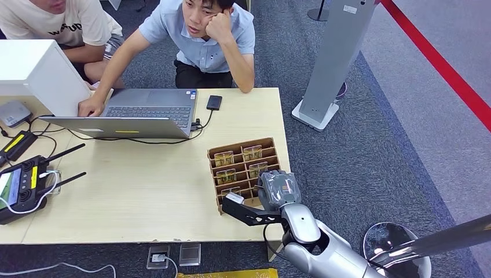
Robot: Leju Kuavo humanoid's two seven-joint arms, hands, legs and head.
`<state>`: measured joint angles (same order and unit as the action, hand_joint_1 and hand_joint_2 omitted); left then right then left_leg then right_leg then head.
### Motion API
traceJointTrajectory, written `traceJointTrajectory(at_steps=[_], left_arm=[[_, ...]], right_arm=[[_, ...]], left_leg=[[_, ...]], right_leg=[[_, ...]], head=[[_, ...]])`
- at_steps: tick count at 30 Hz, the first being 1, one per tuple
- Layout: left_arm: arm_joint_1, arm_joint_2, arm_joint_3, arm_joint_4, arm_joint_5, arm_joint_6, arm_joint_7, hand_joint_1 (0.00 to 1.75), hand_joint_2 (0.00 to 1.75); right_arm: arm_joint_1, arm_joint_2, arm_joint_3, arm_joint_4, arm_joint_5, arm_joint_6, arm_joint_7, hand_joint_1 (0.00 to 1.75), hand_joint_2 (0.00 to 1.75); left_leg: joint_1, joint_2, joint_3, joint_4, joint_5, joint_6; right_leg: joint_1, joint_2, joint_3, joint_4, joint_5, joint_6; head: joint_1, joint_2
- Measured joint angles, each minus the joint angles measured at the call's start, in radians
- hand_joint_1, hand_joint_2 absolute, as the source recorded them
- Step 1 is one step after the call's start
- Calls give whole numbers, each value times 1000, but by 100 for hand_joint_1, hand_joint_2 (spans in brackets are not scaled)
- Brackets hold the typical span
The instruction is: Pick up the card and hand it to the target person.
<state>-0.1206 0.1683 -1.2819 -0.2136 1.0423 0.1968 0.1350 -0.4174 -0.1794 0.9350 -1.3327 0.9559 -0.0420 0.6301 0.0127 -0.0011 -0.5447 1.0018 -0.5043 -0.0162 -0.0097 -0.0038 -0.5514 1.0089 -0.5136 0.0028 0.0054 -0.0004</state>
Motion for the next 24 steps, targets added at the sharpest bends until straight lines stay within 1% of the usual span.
traceJointTrajectory(at_steps=[2, 4, 7, 10, 14, 17, 20, 24], left_arm=[[0, 0, 0, 0, 2, 0, 8, 0, 0], [0, 1, 0, 0, 5, 0, 16, 0, 0], [0, 2, 0, 0, 9, -5, 28, 0, 0], [0, 4, 0, 0, 14, -9, 38, 0, 0], [1, 8, 0, 0, 15, -12, 39, 0, 0], [1, 10, 0, 0, 15, -11, 37, 0, 0], [2, 10, 0, 0, 15, -10, 34, 0, 0], [2, 10, 0, 0, 16, -11, 31, 0, 0]], right_arm=[[-1, 0, 0, -2, -16, 0, -4, 155, 175], [-4, 0, -2, -6, -60, 9, -15, 155, 175], [-22, -2, -8, -20, -197, 49, -28, 155, 175], [-48, -8, -9, -49, -337, 87, -12, 155, 175], [-96, -25, -8, -102, -416, 112, 5, 155, 175], [-146, -42, -15, -157, -450, 108, 7, 155, 175], [-185, -52, -24, -206, -449, 91, 6, 155, 175], [-222, -52, -27, -259, -380, 28, -27, 155, 175]], left_leg=[[0, 0, 0, 0, 0, 0], [0, 0, 0, 0, 0, 0], [0, 0, 0, 0, 0, 0], [0, 0, 0, 0, 0, 0], [0, 0, 0, 0, 0, 0], [0, 0, 0, 0, 0, 0], [0, 0, 0, 0, 0, 0], [0, 0, 0, 0, 0, 0]], right_leg=[[0, 0, 0, 0, 0, 0], [0, 0, 0, 0, 0, 0], [0, 0, 0, 0, 0, 0], [0, 0, 0, 0, 0, 0], [0, 0, 0, 0, 0, 0], [0, 0, 0, 0, 0, 0], [0, 0, 0, 0, 0, 0], [0, 0, 0, 0, 0, 0]], head=[[0, 0], [0, 0], [0, 0], [0, 0], [0, 0], [0, 0], [1, 0], [0, 0]])
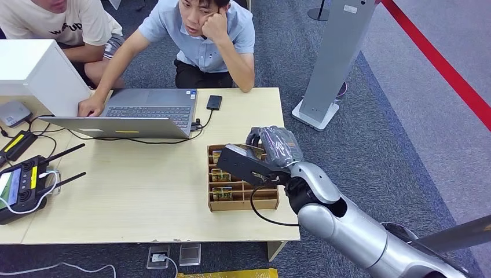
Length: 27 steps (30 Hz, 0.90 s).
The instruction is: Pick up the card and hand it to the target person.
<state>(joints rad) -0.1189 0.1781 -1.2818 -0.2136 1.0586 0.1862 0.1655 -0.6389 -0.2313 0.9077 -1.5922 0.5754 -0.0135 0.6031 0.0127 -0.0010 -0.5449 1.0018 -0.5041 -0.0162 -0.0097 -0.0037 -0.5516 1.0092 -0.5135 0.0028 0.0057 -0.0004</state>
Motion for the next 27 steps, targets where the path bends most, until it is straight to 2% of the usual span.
traceJointTrajectory(at_steps=[7, 10, 18, 27], left_arm=[[-1, -3, 0, 0, -12, -12, -20, 0, 0], [-2, -5, 0, 0, -16, -16, -28, 0, 0], [-2, -10, 0, 0, -18, -16, -35, 0, 0], [-2, -10, 0, 0, -16, -18, -37, 0, 0]], right_arm=[[-6, 42, 5, -3, 212, -252, -223, 155, 175], [-6, 64, 9, 22, 310, -349, -278, 155, 175], [-7, 106, 12, 105, 443, -438, -285, 155, 175], [-8, 130, 10, 165, 462, -462, -286, 155, 175]], left_leg=[[0, 0, 0, 0, 0, 0], [0, 0, 0, 0, 0, 0], [0, 0, 0, 0, 0, 0], [0, 0, 0, 0, 0, 0]], right_leg=[[0, 0, 0, 0, 0, 0], [0, 0, 0, 0, 0, 0], [0, 0, 0, 0, 0, 0], [0, 0, 0, 0, 0, 0]], head=[[-1, 0], [0, 0], [0, 0], [-1, 0]])
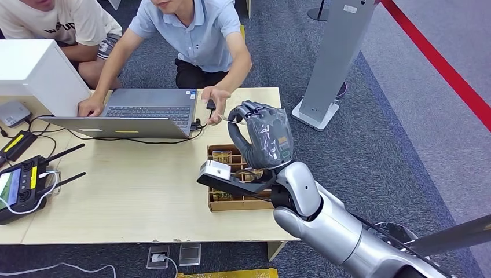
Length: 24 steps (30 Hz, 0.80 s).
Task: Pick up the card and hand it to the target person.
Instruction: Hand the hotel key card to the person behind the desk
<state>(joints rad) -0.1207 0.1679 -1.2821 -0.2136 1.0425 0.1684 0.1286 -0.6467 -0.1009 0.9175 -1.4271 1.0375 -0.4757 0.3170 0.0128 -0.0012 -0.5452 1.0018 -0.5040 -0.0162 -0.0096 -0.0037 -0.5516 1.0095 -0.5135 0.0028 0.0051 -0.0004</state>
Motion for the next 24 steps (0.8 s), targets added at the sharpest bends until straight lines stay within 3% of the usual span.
traceJointTrajectory(at_steps=[24], left_arm=[[0, 0, 0, 0, 2, -7, -11, 0, 0]], right_arm=[[-5, 22, -4, 60, 4, -10, 11, 155, 175]], left_leg=[[0, 0, 0, 0, 0, 0]], right_leg=[[0, 0, 0, 0, 0, 0]], head=[[1, 0]])
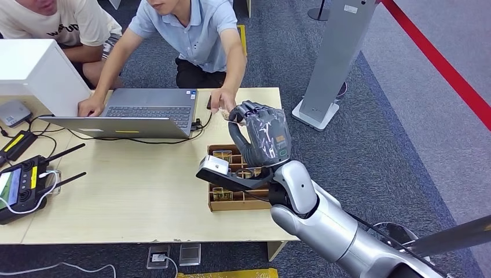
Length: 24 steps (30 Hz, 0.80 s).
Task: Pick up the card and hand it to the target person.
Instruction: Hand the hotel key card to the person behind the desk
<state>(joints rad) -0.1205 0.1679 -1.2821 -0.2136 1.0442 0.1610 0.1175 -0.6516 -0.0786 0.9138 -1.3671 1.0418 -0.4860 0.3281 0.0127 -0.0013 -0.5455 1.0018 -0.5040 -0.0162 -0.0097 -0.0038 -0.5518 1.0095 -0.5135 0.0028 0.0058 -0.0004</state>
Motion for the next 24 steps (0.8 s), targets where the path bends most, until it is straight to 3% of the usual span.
traceJointTrajectory(at_steps=[8, 12, 20, 24], left_arm=[[0, 0, 0, 0, 0, 0, 0, 0, 0], [0, 0, 0, 0, 0, -2, -1, 0, 0], [0, 0, 0, 0, 23, 9, 7, 0, 0], [5, 0, 0, 0, 38, 16, 14, 0, 0]], right_arm=[[0, 0, -2, 10, 0, 0, 0, 155, 175], [-2, 1, -2, 14, -1, 0, 0, 0, 175], [6, 8, -4, 15, -89, -24, -7, 0, 175], [81, -12, -29, -39, -181, -61, -1, 0, 175]], left_leg=[[0, 0, 0, 0, 0, 0], [0, 0, 0, 0, 0, 0], [0, 0, 1, 0, 0, 0], [0, 0, 0, 0, 0, 0]], right_leg=[[0, 0, 0, 0, 0, 0], [0, 0, 0, 0, 0, 0], [0, 0, 0, 0, 0, 0], [0, 0, -1, 0, 0, 0]], head=[[-1, 0], [0, 0], [-1, 0], [1, 0]])
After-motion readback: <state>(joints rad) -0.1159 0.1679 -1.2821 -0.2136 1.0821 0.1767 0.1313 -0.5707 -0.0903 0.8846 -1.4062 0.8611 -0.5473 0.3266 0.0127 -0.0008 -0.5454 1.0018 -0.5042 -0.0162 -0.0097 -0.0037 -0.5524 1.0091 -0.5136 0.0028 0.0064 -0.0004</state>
